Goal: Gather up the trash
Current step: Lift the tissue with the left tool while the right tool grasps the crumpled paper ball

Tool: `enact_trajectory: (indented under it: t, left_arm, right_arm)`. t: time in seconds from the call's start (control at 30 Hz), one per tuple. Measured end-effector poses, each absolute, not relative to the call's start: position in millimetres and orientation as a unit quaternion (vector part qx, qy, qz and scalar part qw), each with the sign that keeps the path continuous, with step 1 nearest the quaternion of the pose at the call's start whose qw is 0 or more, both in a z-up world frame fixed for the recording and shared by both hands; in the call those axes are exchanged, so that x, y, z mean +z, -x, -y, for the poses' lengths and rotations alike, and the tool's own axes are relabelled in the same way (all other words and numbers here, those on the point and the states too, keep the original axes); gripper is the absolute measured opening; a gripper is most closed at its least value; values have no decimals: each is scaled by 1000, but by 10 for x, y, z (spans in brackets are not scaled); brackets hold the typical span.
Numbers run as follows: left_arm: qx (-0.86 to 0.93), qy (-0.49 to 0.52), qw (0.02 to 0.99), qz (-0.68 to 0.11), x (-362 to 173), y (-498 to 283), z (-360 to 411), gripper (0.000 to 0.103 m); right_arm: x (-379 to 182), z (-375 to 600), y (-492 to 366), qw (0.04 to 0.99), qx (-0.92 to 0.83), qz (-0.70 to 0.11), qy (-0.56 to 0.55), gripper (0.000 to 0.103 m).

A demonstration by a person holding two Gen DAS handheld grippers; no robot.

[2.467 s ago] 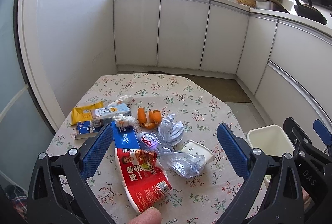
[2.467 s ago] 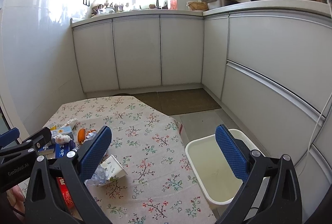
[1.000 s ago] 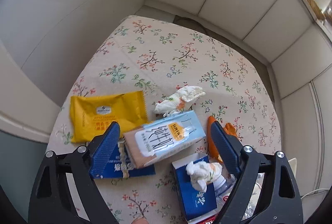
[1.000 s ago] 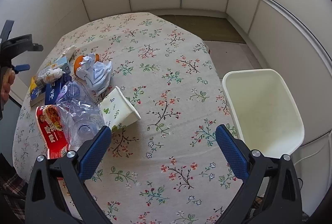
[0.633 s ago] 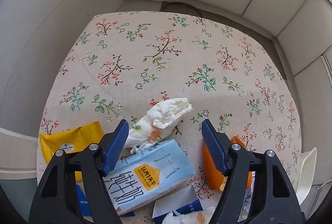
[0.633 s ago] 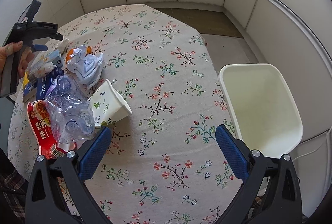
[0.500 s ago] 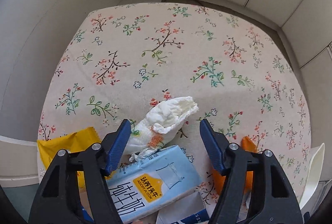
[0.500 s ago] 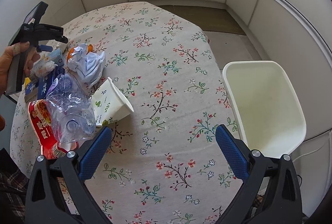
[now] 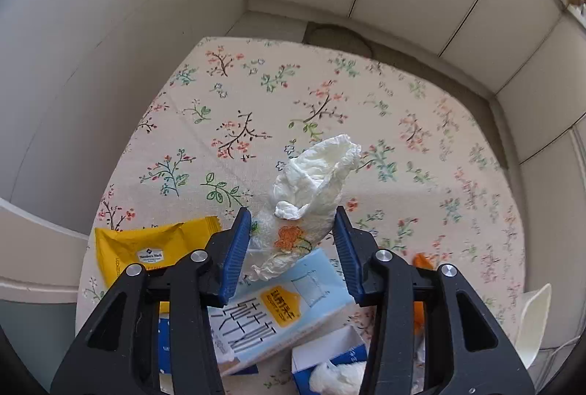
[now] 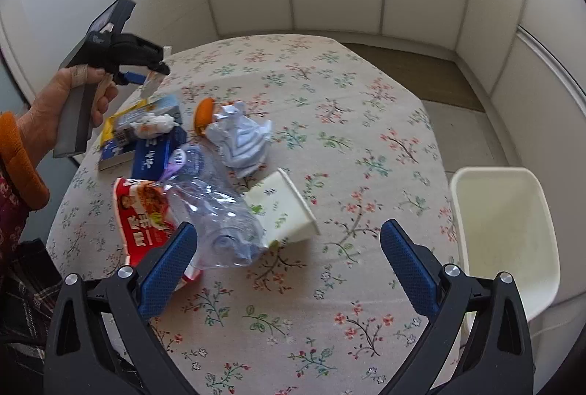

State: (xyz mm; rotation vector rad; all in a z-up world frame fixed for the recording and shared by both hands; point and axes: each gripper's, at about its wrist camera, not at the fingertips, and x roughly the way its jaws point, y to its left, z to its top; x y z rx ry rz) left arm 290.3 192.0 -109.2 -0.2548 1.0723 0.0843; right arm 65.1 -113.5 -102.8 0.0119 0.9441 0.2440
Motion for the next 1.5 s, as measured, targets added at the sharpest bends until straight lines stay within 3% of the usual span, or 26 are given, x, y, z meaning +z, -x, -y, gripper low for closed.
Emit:
enact_trajectory:
  t: [0.17,0.27,0.53,0.63,0.8,0.9,1.5]
  left_arm:
    - [4,170,872,-460,-588,-2482,-1861,43]
    - [-15,187,883,-430,-368,-2248,-1795,43]
    - [-3,205,893,-400,-225,-1977,-1845,43]
    - [-3,209,887,-413,-310,-2034,-1806,43]
    - [-19,194,882,-428,-396,-2075,-1663,43]
    - [-24,184,883,-431,-408,-2083,-1586,43]
    - [-67,177,894,-406,-129,-1974,-1166,44]
  right_arm:
    - [-842,867,-1034,878,164,-450,-7,95]
    - [-864,735,-1373,868,167,-466,-14,88]
    - [-1210,574,-1825,838,181,-512,-52,75]
    - [-1299,458,-1892,833,189,-519,-40,63]
    - [-1431,416,-1944,826,191,-530,-33,31]
    - [-1419,423,-1915,831,187,-523,-25,23]
    - [-631,1151,-1466,915,59,-397,-28,20]
